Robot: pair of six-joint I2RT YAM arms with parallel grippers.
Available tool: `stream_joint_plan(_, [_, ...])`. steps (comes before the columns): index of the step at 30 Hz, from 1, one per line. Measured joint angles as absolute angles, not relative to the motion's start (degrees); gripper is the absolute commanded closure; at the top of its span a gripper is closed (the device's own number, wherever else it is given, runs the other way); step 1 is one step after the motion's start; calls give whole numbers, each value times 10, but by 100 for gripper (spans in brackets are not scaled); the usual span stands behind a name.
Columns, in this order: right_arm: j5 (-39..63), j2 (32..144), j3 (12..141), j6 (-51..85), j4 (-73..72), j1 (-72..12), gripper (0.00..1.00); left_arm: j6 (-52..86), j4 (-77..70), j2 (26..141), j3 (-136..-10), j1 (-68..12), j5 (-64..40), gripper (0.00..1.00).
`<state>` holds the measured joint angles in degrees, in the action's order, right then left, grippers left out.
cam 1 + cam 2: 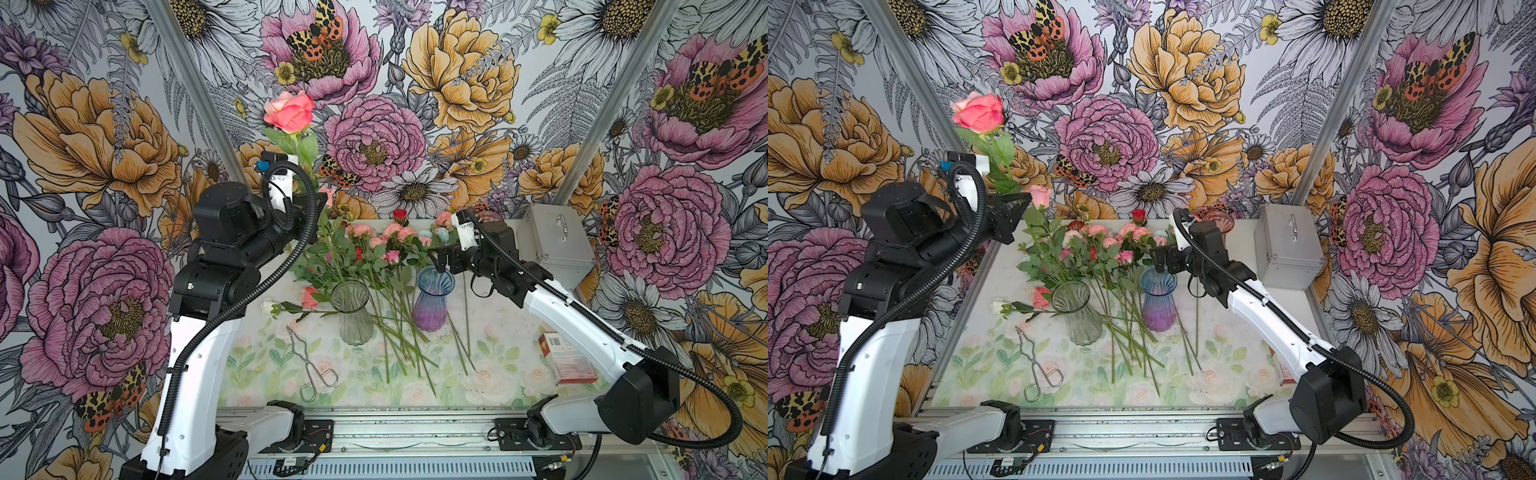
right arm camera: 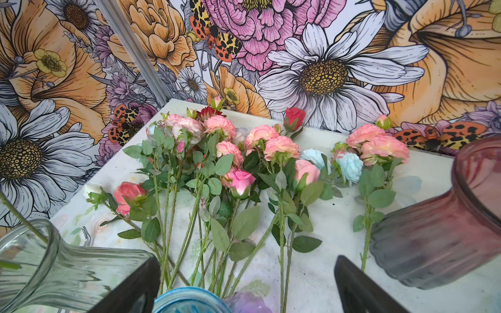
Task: Place the pink flowers into the vase
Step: Place the flower in the vase.
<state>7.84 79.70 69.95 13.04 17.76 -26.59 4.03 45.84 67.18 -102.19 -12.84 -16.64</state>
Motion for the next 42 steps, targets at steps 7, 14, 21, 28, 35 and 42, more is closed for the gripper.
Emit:
stream_joint_plan(7, [86, 803, 700, 132, 177, -265, 1, 40, 452, 659, -946, -136, -156, 100])
stream_joint_plan(14, [89, 804, 700, 137, 178, -265, 1, 39, 408, 627, -831, -166, -122, 100])
stream_joint_plan(21, [93, 804, 700, 137, 178, -265, 1, 52, 327, 592, -730, -174, -91, 100])
stream_joint_plan(28, [98, 804, 700, 137, 178, -265, 1, 74, 267, 569, -642, -191, -51, 100])
stream_joint_plan(35, [99, 803, 700, 137, 178, -262, 1, 76, 227, 570, -622, -196, -37, 100])
stream_joint_plan(42, [100, 794, 699, 137, 178, -262, 1, 86, 213, 575, -600, -205, -24, 98])
